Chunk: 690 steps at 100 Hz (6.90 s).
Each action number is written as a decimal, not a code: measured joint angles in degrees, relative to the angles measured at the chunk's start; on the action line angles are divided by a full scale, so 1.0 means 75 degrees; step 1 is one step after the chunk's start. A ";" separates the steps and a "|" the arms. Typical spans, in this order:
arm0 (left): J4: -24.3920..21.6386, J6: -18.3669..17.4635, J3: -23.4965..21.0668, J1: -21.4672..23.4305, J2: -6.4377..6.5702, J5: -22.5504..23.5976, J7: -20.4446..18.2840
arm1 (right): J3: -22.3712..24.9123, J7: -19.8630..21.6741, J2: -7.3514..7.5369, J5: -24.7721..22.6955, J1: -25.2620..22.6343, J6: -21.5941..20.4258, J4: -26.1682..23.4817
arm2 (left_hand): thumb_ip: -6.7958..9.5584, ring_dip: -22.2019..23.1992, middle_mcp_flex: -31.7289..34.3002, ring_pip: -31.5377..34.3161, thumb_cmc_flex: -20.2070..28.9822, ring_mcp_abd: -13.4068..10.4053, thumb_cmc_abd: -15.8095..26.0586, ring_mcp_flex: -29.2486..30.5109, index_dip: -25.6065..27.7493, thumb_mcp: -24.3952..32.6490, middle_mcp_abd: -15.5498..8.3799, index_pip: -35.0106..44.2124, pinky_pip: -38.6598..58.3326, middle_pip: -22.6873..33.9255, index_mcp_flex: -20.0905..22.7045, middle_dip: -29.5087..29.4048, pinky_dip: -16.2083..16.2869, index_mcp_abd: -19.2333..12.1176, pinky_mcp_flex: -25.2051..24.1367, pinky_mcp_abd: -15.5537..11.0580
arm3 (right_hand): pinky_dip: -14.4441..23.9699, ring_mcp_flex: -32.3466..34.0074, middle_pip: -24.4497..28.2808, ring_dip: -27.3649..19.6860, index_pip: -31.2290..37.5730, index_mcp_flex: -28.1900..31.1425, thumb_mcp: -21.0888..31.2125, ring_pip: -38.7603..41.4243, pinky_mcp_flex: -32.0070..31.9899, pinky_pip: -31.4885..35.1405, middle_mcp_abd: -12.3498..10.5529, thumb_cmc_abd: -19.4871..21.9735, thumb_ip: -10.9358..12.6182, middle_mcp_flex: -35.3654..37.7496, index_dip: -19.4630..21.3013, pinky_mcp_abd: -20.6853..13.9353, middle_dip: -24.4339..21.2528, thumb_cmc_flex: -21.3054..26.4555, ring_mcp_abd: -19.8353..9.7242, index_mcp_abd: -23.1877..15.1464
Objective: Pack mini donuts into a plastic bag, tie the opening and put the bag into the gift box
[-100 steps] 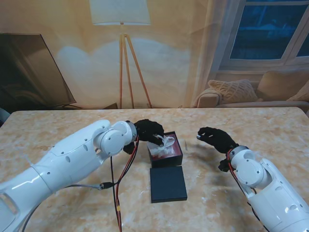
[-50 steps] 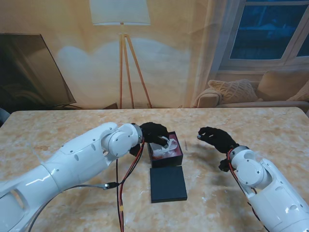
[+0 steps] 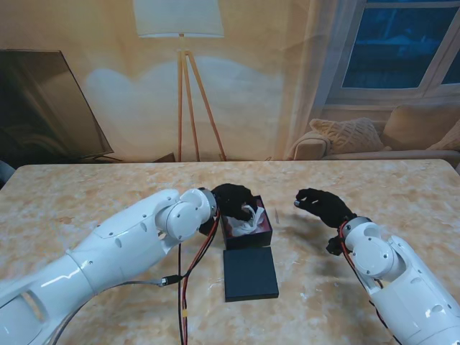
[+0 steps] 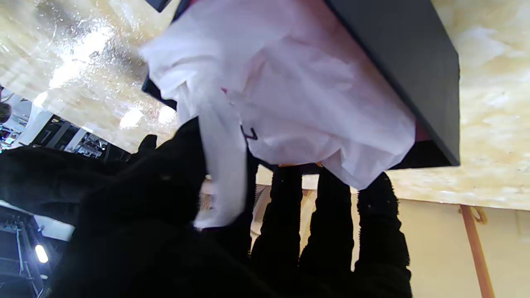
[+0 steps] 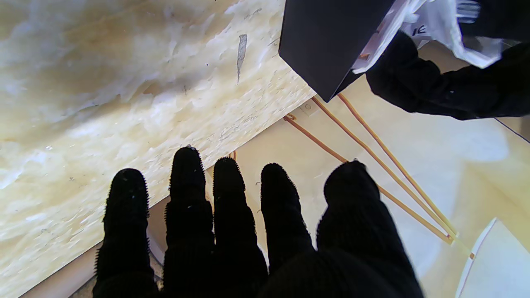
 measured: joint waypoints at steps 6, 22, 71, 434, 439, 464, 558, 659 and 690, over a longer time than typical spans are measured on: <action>-0.0250 -0.0001 -0.0101 0.0117 0.0113 0.0244 0.0027 | 0.0000 0.0000 0.0000 -0.0005 0.0000 -0.0004 0.0000 | 0.0065 -0.0199 -0.0268 -0.0233 -0.0454 0.0055 -0.0040 -0.0212 -0.0229 0.0227 0.0179 -0.0638 -0.0099 -0.0237 -0.0357 -0.0190 -0.0008 0.0245 -0.0106 0.0000 | 0.0000 0.0000 0.0000 0.0000 0.0000 0.0000 -0.0044 0.0000 0.0000 0.0000 0.0000 0.0000 0.0000 0.0000 0.0000 0.0000 0.0000 0.0007 0.0000 0.0000; -0.0622 -0.0019 -0.0511 0.0427 0.0259 0.0690 0.0222 | 0.0001 0.0003 0.0000 0.0000 0.0000 -0.0015 0.0002 | 0.0065 -0.0621 -0.0831 -0.0714 -0.0709 0.0210 -0.0092 -0.0533 -0.0527 0.0308 0.0492 -0.1696 -0.0363 -0.0824 -0.1120 -0.0538 -0.0069 0.0492 -0.0267 0.0007 | 0.0000 0.0000 0.0000 0.0000 0.0000 0.0000 -0.0074 0.0000 0.0000 0.0000 0.0000 0.0000 0.0000 0.0000 0.0000 0.0000 0.0000 0.0091 0.0000 0.0000; -0.1817 -0.0132 -0.1688 0.1397 0.0539 0.0585 0.0148 | 0.0057 -0.0045 -0.0002 -0.0051 -0.0040 -0.0059 -0.0008 | 0.0065 -0.1418 -0.1133 -0.1317 -0.1157 0.0320 -0.0156 -0.0690 -0.0561 0.0504 0.0790 -0.2259 -0.1048 -0.1354 -0.1508 -0.1139 -0.0524 0.0501 -0.0390 0.0117 | 0.0000 0.0000 0.0000 0.0000 0.0000 0.0000 -0.0075 0.0000 0.0000 0.0000 0.0000 0.0000 0.0000 0.0000 0.0000 0.0000 0.0000 0.0092 0.0000 0.0000; -0.1324 0.0989 -0.0837 0.0890 0.0286 -0.0624 -0.0349 | 0.0089 0.0054 0.0003 0.0038 -0.0028 -0.0074 0.0058 | 0.0071 -0.1524 -0.0455 -0.0973 -0.0235 0.0627 -0.0188 -0.0141 -0.0275 0.0519 0.0907 -0.0798 -0.0075 -0.1062 -0.0438 -0.1113 -0.0830 0.0418 -0.0059 0.0291 | -0.0001 -0.0003 0.0000 0.0000 -0.0055 -0.0003 0.0770 0.0000 -0.0018 0.0000 0.0000 -0.0225 0.0012 -0.0003 0.0000 0.0000 0.0000 -0.0124 0.0000 0.0007; -0.1399 0.0978 -0.0915 0.0954 0.0315 -0.0499 -0.0313 | 0.0089 0.0050 0.0003 0.0038 -0.0028 -0.0079 0.0058 | 0.0071 -0.1619 -0.0560 -0.1189 -0.0335 0.0626 -0.0202 -0.0237 -0.0338 0.0519 0.0974 -0.0992 -0.0228 -0.1203 -0.0435 -0.1157 -0.0829 0.0504 -0.0136 0.0291 | -0.0001 -0.0003 0.0000 0.0000 -0.0051 -0.0002 0.0772 0.0000 -0.0018 0.0000 0.0000 -0.0237 0.0012 -0.0003 0.0000 0.0000 0.0000 -0.0125 0.0000 0.0007; -0.2261 0.0751 -0.1805 0.1729 0.0498 0.0196 -0.0090 | 0.0091 0.0039 0.0002 0.0028 -0.0028 -0.0082 0.0059 | 0.0071 -0.1736 -0.0739 -0.1311 -0.0507 0.0690 -0.0067 -0.0398 -0.0348 0.0486 0.1063 -0.1375 -0.0409 -0.1348 -0.0509 -0.1296 -0.0741 0.0569 -0.0239 0.0291 | -0.0001 -0.0003 0.0000 0.0000 -0.0041 -0.0003 0.0863 0.0000 -0.0018 0.0000 0.0000 -0.0240 0.0012 -0.0003 0.0000 0.0000 0.0000 -0.0200 0.0000 0.0006; -0.1450 0.0313 -0.1070 0.1342 0.0416 -0.0530 -0.0085 | 0.0132 -0.0015 -0.0001 0.0017 -0.0059 -0.0112 0.0060 | 0.0218 -0.2328 0.0850 -0.1269 0.0251 0.0249 0.1242 0.0963 -0.0340 -0.1302 0.0359 -0.1556 -0.0156 -0.0587 0.0273 -0.1328 -0.1880 0.0905 0.0560 0.0008 | -0.0001 -0.0003 0.0000 0.0000 -0.0040 -0.0003 0.0970 0.0000 -0.0018 0.0000 0.0000 -0.0241 0.0012 -0.0003 0.0000 0.0000 0.0000 -0.0208 0.0000 0.0006; 0.0075 -0.0373 -0.0085 0.0340 0.0117 -0.1966 -0.0962 | 0.0141 0.0018 0.0001 0.0029 -0.0076 -0.0112 0.0050 | 0.0316 -0.2686 0.1803 -0.1501 -0.0472 -0.0098 0.0666 0.1202 -0.0401 -0.0754 -0.0269 -0.0783 -0.0460 -0.0363 0.1127 -0.1407 -0.2197 0.0387 0.0485 -0.0523 | -0.0001 -0.0003 0.0000 0.0000 -0.0040 -0.0003 0.0971 0.0000 -0.0018 0.0000 0.0000 -0.0241 0.0012 -0.0003 0.0001 0.0000 0.0000 -0.0209 0.0000 0.0006; 0.0052 -0.0351 -0.0013 0.0287 0.0135 -0.1605 -0.0893 | 0.0138 0.0024 0.0003 0.0010 -0.0073 -0.0111 0.0052 | 0.0254 -0.2588 0.1786 -0.1217 -0.0803 0.0032 -0.0200 0.1356 -0.0401 0.0495 -0.0067 -0.0761 -0.0360 -0.0324 0.0992 -0.1389 -0.2202 0.0359 0.0680 -0.0365 | -0.0001 -0.0003 0.0000 0.0000 -0.0040 -0.0003 0.0971 0.0000 -0.0018 0.0000 0.0000 -0.0241 0.0012 -0.0003 0.0001 0.0000 0.0000 -0.0209 0.0000 0.0006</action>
